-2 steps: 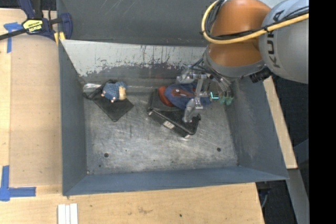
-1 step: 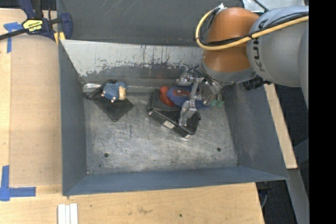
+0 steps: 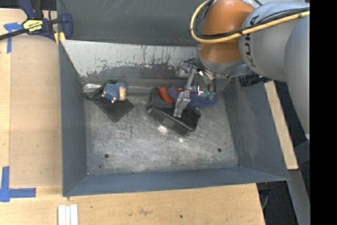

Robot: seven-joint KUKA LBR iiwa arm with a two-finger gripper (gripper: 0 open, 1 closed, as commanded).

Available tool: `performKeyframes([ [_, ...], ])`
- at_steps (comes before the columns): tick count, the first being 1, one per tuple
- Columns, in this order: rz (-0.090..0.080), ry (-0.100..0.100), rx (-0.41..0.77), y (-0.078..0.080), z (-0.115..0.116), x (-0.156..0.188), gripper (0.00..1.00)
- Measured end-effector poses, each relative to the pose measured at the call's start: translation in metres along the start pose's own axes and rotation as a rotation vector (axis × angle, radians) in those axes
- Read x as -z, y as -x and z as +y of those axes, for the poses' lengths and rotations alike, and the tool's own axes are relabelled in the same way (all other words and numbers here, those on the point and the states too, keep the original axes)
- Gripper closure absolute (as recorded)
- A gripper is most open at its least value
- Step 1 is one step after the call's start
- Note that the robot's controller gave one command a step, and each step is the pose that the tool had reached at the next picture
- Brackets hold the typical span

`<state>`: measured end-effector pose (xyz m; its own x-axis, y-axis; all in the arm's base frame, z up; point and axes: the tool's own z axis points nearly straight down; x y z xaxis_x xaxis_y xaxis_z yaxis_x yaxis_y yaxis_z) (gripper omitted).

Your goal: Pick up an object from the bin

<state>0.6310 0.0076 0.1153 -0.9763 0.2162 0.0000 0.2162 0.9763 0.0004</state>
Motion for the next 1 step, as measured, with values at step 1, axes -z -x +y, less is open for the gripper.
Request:
performKeyframes([
  [1,-0.012,0.004,-0.012,-0.0072,-0.0038,0.0014,0.0],
])
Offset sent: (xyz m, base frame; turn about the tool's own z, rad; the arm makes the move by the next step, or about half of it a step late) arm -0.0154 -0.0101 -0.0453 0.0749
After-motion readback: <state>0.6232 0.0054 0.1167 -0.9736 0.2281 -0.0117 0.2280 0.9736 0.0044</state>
